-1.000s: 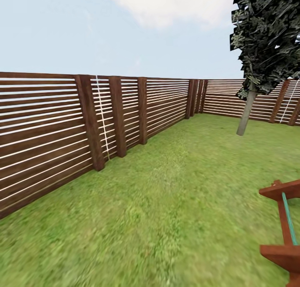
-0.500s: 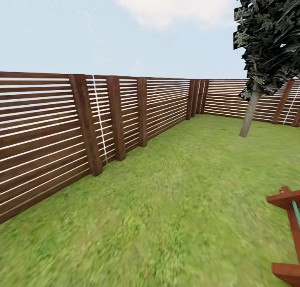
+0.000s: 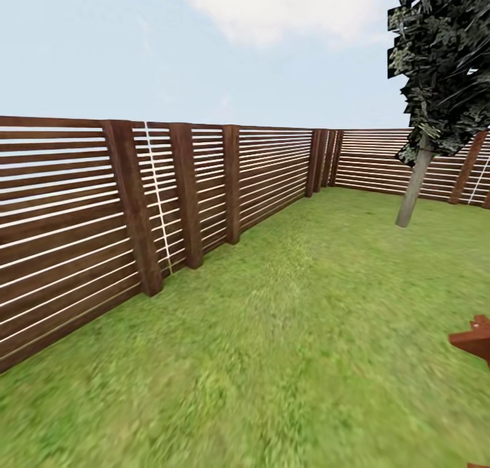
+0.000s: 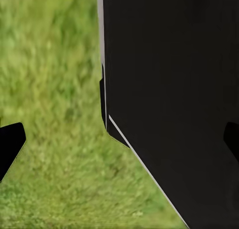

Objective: Take the three Easter eggs out of the wicker basket on the lawn in the garden, then place them on the lawn next to a single tree (choose any tree) so that all three eggs are next to the same tree and none are left in the basket.

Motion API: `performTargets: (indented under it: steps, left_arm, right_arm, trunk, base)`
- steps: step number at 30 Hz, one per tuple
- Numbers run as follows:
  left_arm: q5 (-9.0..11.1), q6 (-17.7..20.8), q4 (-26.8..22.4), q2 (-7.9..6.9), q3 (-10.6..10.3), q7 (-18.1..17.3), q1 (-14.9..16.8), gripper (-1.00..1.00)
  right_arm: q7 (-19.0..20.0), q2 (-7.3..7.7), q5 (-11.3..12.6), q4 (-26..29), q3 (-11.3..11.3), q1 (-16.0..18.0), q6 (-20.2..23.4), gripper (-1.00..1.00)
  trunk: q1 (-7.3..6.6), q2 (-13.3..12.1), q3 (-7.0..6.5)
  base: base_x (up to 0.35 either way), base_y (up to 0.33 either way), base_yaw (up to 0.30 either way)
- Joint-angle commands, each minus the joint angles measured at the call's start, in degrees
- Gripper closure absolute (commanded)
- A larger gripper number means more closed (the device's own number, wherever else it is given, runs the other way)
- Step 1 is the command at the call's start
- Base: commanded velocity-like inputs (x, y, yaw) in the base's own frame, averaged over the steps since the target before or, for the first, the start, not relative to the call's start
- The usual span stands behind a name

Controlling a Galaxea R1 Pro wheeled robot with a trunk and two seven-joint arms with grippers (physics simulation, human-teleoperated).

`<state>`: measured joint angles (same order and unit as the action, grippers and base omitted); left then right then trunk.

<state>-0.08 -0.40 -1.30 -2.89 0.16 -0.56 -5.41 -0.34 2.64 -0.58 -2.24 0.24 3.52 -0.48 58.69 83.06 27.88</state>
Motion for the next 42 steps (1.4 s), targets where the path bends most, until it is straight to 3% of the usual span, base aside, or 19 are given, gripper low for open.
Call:
performTargets:
  steps: [1, 27, 42]
  left_arm:
    - [0.0, 0.0, -0.1, -0.01, 0.0, -0.1, 0.0, -1.00]
    - [0.0, 0.0, -0.1, -0.01, 0.0, -0.1, 0.0, -1.00]
    - [-0.1, 0.0, -0.1, -0.01, 0.0, -0.1, 0.0, -1.00]
  right_arm:
    - [0.0, 0.00, -0.1, -0.1, 0.0, 0.1, 0.0, -1.00]
    - [0.1, -0.09, -0.1, -0.1, 0.0, 0.1, 0.1, -1.00]
    - [0.3, -0.16, -0.1, -0.2, 0.0, 0.1, 0.3, -1.00]
  trunk:
    - [0.03, 0.0, 0.04]
    - [0.03, 0.0, 0.04]
    - [0.03, 0.0, 0.04]
  base:
    - [0.338, 0.000, 0.000]
    - [0.338, 0.000, -0.068]
    - [0.338, 0.000, -0.266]
